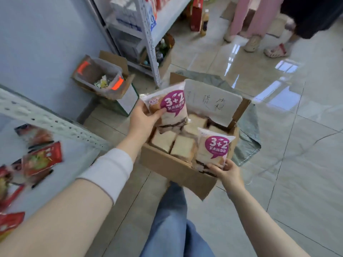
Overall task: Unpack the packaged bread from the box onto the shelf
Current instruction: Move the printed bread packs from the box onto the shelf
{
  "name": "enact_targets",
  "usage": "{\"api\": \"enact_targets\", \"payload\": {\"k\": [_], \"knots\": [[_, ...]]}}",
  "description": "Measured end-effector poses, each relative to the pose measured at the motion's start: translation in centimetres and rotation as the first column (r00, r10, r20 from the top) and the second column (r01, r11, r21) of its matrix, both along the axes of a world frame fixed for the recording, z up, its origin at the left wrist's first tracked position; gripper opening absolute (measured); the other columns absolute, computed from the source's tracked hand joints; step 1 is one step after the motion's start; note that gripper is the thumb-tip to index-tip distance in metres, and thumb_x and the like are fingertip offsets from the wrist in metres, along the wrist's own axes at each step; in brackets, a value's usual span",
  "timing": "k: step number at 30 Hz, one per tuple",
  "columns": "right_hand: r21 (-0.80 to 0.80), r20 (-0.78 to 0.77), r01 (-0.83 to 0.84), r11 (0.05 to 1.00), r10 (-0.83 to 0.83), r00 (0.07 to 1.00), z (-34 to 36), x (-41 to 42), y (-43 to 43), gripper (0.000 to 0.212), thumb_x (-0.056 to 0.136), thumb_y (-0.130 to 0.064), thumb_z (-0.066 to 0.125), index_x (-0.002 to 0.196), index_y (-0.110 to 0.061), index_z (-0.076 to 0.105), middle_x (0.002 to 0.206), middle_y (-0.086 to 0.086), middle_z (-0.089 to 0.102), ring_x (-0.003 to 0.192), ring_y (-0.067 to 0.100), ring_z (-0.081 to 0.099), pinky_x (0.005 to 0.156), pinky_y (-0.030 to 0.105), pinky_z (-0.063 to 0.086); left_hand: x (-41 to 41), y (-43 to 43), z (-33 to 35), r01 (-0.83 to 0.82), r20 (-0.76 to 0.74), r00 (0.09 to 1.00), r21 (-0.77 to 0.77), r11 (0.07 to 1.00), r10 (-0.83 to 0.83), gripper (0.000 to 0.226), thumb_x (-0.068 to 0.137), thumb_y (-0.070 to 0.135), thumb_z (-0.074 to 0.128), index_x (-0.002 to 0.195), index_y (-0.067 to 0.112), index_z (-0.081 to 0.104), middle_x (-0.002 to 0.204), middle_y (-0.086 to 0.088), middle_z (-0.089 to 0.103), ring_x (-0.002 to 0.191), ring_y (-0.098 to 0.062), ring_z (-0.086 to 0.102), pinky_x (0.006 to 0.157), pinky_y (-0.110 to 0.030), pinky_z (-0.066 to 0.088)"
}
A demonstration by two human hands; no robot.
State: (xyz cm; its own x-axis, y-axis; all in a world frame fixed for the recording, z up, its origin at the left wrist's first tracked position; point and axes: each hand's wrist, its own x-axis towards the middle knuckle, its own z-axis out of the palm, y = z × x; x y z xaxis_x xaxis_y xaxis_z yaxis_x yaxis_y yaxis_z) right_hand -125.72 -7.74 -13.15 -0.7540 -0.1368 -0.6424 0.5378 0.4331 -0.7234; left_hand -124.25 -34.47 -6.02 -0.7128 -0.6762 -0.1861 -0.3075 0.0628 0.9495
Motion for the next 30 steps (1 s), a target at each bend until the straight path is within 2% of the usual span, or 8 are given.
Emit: {"api": "enact_targets", "payload": {"k": [3,6,9,14,17,23,28,30], "knots": [[-0.072,-0.041,-0.155,0.985,0.152,0.987,6.6,1.8,-2.4,0.030,0.065,-0.024,0.082,0.091,-0.021,0.067,0.085,-0.005,0.074,0.081,0.014,0.070,0.076,0.035,0.057,6.3,-2.6,7.9,-0.090,-0.011,0.996,-0.103,0.991,0.090,0.040,0.073,0.026,0.077,0.106,0.023,0.054,0.096,0.008,0.064,0.086,-0.003,0.061,0.073,-0.013,0.045],[-0.128,-0.113,-0.340,0.932,0.327,0.938,13.6,4.2,-6.9,0.029,0.066,-0.024,0.082,0.090,-0.020,0.068,0.086,-0.005,0.074,0.081,0.012,0.070,0.076,0.031,0.055,13.0,-6.3,15.6,-0.108,-0.002,0.994,-0.191,0.976,0.110,0.031,0.073,0.032,0.076,0.096,0.027,0.055,0.085,0.018,0.062,0.075,0.012,0.059,0.067,-0.008,0.045],[-0.187,-0.188,-0.498,0.847,0.466,0.864,19.7,7.3,-12.4,0.024,0.069,-0.019,0.080,0.089,-0.018,0.068,0.090,-0.001,0.074,0.082,0.013,0.070,0.074,0.026,0.055,20.1,-10.2,22.5,-0.185,-0.018,0.982,-0.232,0.955,0.186,0.024,0.073,0.033,0.075,0.086,0.031,0.055,0.084,0.015,0.064,0.085,-0.010,0.064,0.075,-0.029,0.050],[-0.244,-0.314,-0.686,0.686,0.613,0.725,27.3,13.6,-22.9,0.019,0.068,-0.017,0.080,0.083,-0.022,0.069,0.079,-0.007,0.075,0.073,0.004,0.071,0.061,0.015,0.054,32.0,-17.6,30.9,-0.358,-0.137,0.934,-0.310,0.881,0.331,0.018,0.077,0.026,0.073,0.084,0.033,0.058,0.084,0.015,0.066,0.079,-0.002,0.065,0.070,-0.028,0.055],[-0.247,-0.402,-0.778,0.578,0.669,0.625,30.1,18.1,-29.9,0.018,0.069,-0.013,0.079,0.079,-0.025,0.069,0.074,-0.014,0.074,0.069,-0.001,0.069,0.055,0.008,0.049,38.7,-22.4,33.3,-0.453,-0.174,0.892,-0.324,0.830,0.418,0.016,0.078,0.023,0.072,0.083,0.030,0.058,0.085,0.012,0.066,0.078,-0.002,0.064,0.070,-0.026,0.055],[-0.212,-0.514,-0.883,0.418,0.721,0.465,33.3,24.5,-43.7,0.019,0.066,-0.018,0.081,0.080,-0.025,0.070,0.075,-0.015,0.074,0.070,0.000,0.070,0.056,0.010,0.051,47.0,-31.9,34.1,-0.578,-0.140,0.811,-0.348,0.738,0.568,0.020,0.077,0.025,0.073,0.091,0.021,0.059,0.100,-0.006,0.068,0.096,-0.025,0.065,0.089,-0.047,0.053],[-0.234,-0.538,-0.873,0.428,0.690,0.483,34.8,23.8,-55.9,0.021,0.069,-0.013,0.079,0.088,-0.015,0.070,0.089,0.003,0.074,0.086,0.020,0.069,0.083,0.032,0.055,46.9,-40.1,33.1,-0.621,-0.153,0.779,-0.323,0.714,0.608,0.028,0.078,0.025,0.071,0.102,0.018,0.058,0.102,-0.002,0.066,0.097,-0.020,0.064,0.091,-0.045,0.052],[-0.227,-0.542,-0.871,0.437,0.686,0.485,34.8,22.7,-61.2,0.026,0.071,-0.010,0.077,0.095,-0.008,0.068,0.090,0.006,0.071,0.083,0.020,0.067,0.082,0.030,0.054,45.7,-43.7,32.7,-0.630,-0.167,0.773,-0.311,0.712,0.612,0.027,0.079,0.023,0.071,0.102,0.015,0.059,0.101,-0.003,0.067,0.096,-0.020,0.064,0.091,-0.044,0.052]]}}
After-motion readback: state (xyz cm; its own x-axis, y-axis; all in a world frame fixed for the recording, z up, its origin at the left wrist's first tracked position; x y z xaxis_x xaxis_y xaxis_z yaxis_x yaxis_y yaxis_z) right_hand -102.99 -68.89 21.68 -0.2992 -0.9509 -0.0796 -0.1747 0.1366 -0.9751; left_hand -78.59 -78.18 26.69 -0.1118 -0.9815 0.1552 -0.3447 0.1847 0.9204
